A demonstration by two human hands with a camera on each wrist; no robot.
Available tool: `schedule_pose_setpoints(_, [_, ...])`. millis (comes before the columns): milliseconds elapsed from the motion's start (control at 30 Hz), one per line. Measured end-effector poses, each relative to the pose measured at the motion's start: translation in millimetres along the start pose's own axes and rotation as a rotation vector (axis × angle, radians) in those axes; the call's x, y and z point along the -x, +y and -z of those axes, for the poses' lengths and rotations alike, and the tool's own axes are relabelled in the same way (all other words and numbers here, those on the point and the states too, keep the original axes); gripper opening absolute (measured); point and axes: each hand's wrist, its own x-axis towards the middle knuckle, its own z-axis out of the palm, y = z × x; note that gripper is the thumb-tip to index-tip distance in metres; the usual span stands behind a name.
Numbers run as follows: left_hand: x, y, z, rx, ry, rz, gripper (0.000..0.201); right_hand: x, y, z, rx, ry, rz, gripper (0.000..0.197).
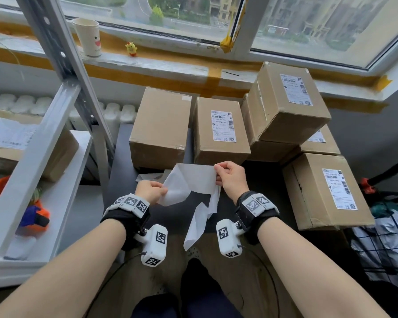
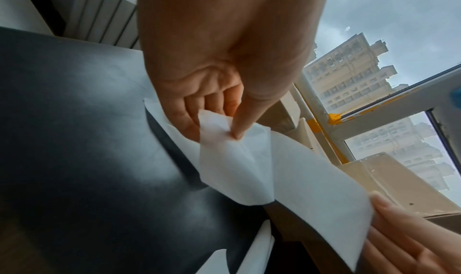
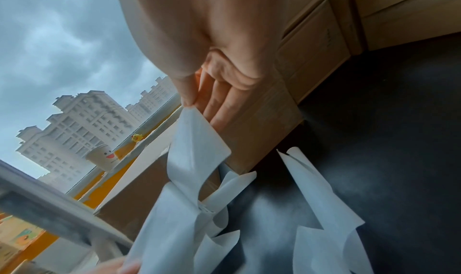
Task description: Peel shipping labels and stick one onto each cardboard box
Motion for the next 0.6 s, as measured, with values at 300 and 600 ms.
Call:
schedule_pose_setpoints(300, [-11, -27, 2, -0.045, 0.126, 0.049, 0.016, -10, -2, 22, -0.082, 0.101, 0.001, 0.007])
schedule_pose_setpoints(600, [-22, -27, -1, -0.068, 0.135, 0.052, 0.021, -13, -2, 29, -0.073, 0.061, 0.032, 0.012])
